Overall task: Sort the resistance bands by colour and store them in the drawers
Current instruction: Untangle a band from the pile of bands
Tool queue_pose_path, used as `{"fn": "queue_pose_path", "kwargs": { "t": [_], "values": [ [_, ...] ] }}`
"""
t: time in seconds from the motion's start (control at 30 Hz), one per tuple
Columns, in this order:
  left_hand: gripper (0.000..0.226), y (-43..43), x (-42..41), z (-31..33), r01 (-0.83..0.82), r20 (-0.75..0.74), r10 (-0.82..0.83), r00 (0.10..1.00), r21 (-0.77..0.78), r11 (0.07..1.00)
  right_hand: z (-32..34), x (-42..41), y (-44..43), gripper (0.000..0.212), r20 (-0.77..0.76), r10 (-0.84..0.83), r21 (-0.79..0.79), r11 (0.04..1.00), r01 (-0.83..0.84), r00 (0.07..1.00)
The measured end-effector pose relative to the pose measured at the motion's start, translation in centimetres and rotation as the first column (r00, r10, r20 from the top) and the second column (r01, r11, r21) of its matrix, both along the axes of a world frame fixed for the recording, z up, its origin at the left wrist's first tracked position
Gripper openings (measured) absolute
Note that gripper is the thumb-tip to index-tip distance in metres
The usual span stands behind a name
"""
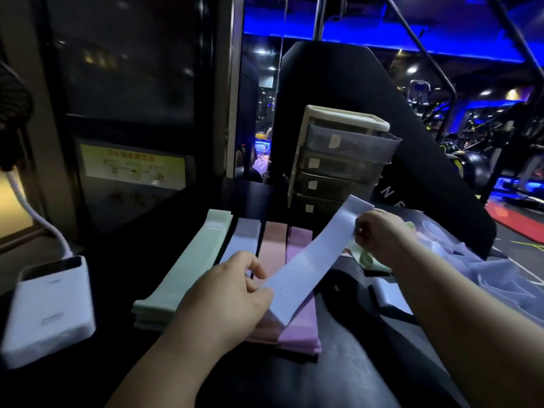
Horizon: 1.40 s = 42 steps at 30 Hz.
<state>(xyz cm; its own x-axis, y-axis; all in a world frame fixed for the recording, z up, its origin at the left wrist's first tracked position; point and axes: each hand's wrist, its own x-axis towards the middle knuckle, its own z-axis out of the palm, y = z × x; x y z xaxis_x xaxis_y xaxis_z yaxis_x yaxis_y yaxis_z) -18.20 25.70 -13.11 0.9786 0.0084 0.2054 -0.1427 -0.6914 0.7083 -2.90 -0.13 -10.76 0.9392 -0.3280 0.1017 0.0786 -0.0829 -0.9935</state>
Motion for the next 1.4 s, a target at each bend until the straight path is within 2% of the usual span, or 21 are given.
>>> {"fn": "queue_pose_path", "kwargs": {
  "t": [0.07,0.1,0.13,0.23,0.47,0.73,0.93,1.1,1.27,1.4],
  "values": [
    [0.01,1.1,-0.1,0.1,-0.012,0.008,0.012,1.0,0.012,1.0,-0.2,0.8,1.6,0.026,-0.047,0.033,0.029,0.999,-0.032,0.998],
    [0.01,1.6,-0.2,0.2,-0.022,0.014,0.022,1.0,0.012,1.0,-0.2,0.9,2.3,0.024,-0.073,0.044,-0.062,0.997,-0.049,0.996],
    [0.01,2.2,-0.3,0.3,-0.033,0.017,0.033,0.999,0.008,0.999,-0.4,1.2,3.2,0.023,-0.082,0.062,-0.066,0.996,-0.068,0.995],
    [0.008,4.2,-0.7,0.6,-0.051,-0.015,0.051,0.999,-0.013,0.999,-0.4,1.8,6.1,0.024,-0.068,0.086,-0.04,0.995,-0.088,0.994],
    [0.011,7.7,-1.1,0.8,-0.047,-0.071,0.045,0.996,-0.015,0.999,-0.7,3.9,11.8,0.017,-0.093,0.228,-0.108,0.965,-0.237,0.969],
    [0.013,8.4,-0.6,-0.2,-0.022,-0.102,0.022,0.995,-0.004,1.0,-1.4,5.9,15.3,0.02,-0.156,0.206,-0.206,0.95,-0.236,0.966],
    [0.012,8.1,-0.8,-0.2,-0.027,-0.074,0.033,0.997,0.086,0.996,-2.9,6.6,16.0,0.012,-0.182,0.209,-0.264,0.931,-0.252,0.961],
    [0.011,8.0,-0.9,-0.3,-0.023,-0.057,0.032,0.998,0.159,0.987,-3.4,6.7,16.4,0.017,-0.193,0.209,-0.286,0.923,-0.259,0.959],
    [0.01,7.8,-1.1,-0.2,-0.039,-0.052,0.05,0.997,0.207,0.978,-3.9,7.2,16.7,0.019,-0.182,0.179,-0.379,0.894,-0.237,0.967],
    [0.009,7.5,-1.0,-0.2,-0.031,-0.065,0.05,0.997,0.264,0.964,-4.3,7.7,16.7,0.021,-0.138,0.12,-0.518,0.837,-0.175,0.983]
  ]
}}
